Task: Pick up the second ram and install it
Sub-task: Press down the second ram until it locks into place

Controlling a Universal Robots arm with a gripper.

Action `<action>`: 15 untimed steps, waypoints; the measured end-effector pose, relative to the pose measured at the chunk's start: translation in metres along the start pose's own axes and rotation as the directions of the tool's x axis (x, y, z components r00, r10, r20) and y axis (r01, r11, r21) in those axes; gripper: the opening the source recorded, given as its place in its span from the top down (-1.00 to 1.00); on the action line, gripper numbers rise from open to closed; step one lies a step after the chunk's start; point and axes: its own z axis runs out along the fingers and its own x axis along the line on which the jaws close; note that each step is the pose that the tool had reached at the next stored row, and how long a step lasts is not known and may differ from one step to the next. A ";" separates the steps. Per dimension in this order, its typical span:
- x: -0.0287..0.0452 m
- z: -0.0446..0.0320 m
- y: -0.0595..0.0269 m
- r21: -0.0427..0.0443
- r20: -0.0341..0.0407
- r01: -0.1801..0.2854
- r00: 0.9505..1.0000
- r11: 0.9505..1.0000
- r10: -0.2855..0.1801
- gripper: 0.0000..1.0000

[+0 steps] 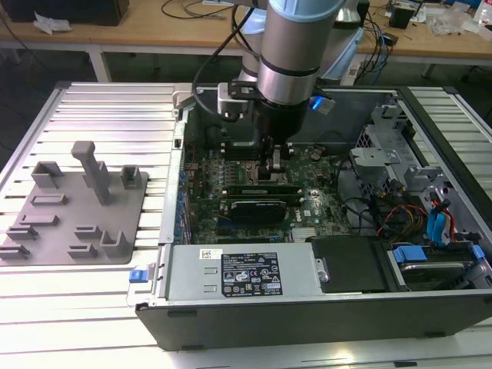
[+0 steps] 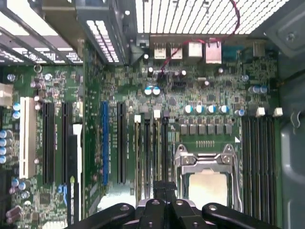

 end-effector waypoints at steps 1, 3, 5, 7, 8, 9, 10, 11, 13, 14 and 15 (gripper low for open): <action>0.0001 0.0001 0.0034 0.000 0.000 0.000 1.000 1.000 0.000 0.84; 0.0001 0.0003 0.0071 0.000 0.000 0.000 1.000 1.000 0.000 0.84; 0.0001 0.0006 0.0119 0.000 0.000 0.000 1.000 1.000 0.000 0.84; 0.0003 0.0017 0.0153 0.000 0.000 0.000 1.000 1.000 0.000 0.84; 0.0003 0.0025 0.0158 0.000 0.000 0.000 1.000 1.000 0.000 0.84; 0.0003 0.0041 0.0165 0.000 0.000 0.000 1.000 1.000 0.000 0.84; 0.0004 0.0059 0.0173 0.000 0.000 0.000 1.000 1.000 0.000 0.84; 0.0004 0.0088 0.0197 0.000 0.000 0.000 1.000 1.000 0.000 0.84; 0.0003 0.0120 0.0218 0.000 0.000 0.000 1.000 1.000 0.000 0.84; 0.0001 0.0136 0.0218 0.000 0.000 0.000 1.000 1.000 0.000 0.84; -0.0003 0.0145 0.0217 0.000 0.000 0.000 1.000 1.000 0.000 0.84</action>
